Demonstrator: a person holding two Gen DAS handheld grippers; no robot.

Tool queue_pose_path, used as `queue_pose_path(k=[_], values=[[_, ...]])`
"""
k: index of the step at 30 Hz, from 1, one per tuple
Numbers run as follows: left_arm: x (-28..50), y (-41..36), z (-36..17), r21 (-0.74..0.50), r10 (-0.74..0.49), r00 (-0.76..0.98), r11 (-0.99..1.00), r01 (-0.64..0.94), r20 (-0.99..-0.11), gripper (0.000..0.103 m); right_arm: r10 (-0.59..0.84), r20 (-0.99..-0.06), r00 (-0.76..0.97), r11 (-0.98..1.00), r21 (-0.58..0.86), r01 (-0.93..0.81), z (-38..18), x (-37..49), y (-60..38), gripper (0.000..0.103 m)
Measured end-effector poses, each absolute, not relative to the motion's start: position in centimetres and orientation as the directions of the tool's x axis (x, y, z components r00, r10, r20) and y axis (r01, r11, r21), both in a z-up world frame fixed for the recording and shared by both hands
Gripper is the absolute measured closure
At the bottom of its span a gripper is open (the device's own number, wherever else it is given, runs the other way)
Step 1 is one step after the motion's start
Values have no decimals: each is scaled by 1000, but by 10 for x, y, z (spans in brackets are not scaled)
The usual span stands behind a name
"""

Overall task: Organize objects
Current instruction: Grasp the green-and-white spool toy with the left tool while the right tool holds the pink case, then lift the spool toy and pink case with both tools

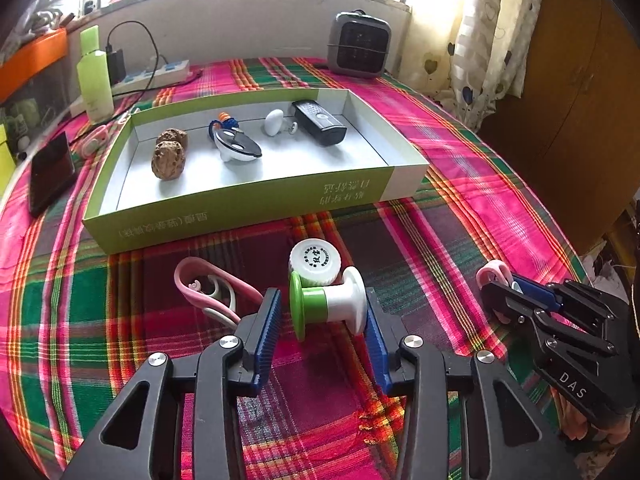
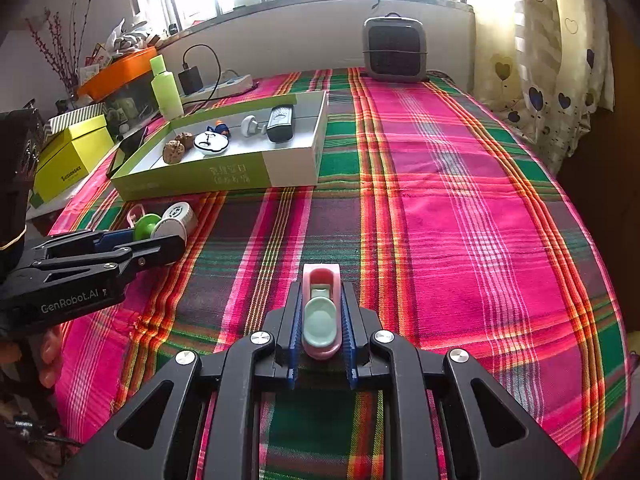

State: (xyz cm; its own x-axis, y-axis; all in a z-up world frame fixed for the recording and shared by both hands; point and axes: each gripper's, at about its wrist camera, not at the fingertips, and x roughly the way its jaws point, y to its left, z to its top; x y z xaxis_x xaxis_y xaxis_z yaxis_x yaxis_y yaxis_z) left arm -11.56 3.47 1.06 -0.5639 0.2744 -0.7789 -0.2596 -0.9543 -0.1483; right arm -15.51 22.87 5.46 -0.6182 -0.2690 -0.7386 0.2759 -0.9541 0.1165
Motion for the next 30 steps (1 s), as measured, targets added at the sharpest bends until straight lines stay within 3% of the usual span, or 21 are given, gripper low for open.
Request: queue_pose_path(k=[2,30], values=[[-116,35,11,-145,274,-564,-954,-263,-779,70,-270,-738,-618,-954,117,277,54,-155,228,85],[-102,27,23,-143,270,-597,-957,-252,-755,70,-279,-730,-624,-949,110,295,61,-152,221,85]])
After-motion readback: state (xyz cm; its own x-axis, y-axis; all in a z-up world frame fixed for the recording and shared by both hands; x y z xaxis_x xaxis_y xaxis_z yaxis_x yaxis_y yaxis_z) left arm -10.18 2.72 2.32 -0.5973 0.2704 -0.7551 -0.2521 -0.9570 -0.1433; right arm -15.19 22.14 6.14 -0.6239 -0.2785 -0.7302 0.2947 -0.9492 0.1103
